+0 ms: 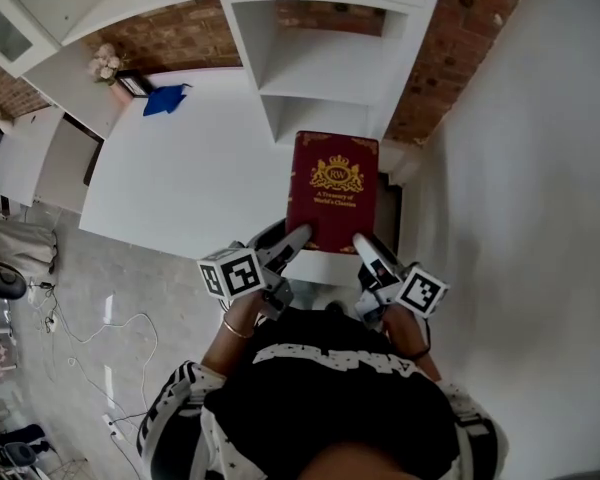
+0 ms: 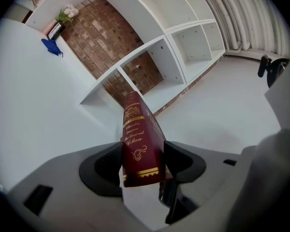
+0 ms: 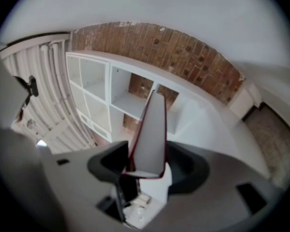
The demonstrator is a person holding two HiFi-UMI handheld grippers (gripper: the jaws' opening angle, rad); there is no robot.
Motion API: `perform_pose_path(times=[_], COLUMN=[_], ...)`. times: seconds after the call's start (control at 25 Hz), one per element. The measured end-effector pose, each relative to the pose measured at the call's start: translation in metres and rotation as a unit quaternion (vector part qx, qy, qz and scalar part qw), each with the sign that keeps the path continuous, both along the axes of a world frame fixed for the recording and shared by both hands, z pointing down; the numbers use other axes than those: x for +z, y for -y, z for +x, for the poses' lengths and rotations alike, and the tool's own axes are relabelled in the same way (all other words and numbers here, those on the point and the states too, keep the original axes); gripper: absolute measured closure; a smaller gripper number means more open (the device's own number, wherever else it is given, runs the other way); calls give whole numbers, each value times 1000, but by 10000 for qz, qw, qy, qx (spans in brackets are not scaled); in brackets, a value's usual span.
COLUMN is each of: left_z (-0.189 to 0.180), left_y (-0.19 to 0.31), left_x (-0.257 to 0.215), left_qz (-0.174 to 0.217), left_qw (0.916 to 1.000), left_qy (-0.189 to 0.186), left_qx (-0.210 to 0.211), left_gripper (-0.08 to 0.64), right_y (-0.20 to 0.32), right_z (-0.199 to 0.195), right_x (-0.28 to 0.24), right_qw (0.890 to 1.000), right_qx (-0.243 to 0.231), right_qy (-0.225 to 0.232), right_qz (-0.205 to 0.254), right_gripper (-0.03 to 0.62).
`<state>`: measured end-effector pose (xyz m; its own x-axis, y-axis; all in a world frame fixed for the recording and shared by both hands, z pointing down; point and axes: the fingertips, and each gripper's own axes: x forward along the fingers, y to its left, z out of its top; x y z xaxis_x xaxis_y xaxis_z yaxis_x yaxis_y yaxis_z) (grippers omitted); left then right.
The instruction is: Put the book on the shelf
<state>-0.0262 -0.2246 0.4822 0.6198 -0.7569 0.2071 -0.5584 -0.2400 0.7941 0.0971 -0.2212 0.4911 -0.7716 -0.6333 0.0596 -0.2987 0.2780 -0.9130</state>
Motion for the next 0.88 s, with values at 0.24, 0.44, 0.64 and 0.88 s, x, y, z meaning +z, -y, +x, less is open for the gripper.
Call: perform_pose_path(times=[0.24, 0.44, 0.64, 0.88], left_z=[-21, -33, -43, -52], left_y=[22, 37, 45, 54], left_x=[15, 27, 42, 54], left_qz=[-188, -290, -410, -524], left_qw=[9998, 9994, 9991, 9984], left_qy=[-68, -78, -16, -115], left_qx=[86, 141, 116, 150], left_gripper=[278, 278, 278, 278], right_y=[19, 33, 41, 50], right_z=[-22, -34, -41, -52], right_x=[11, 21, 30, 40], right_qw=[9999, 9995, 9992, 9987], right_qx=[71, 128, 151, 116], right_qy=[-65, -162, -200, -288], right_qz=[-139, -241, -301, -404], right_gripper=[328, 328, 328, 328])
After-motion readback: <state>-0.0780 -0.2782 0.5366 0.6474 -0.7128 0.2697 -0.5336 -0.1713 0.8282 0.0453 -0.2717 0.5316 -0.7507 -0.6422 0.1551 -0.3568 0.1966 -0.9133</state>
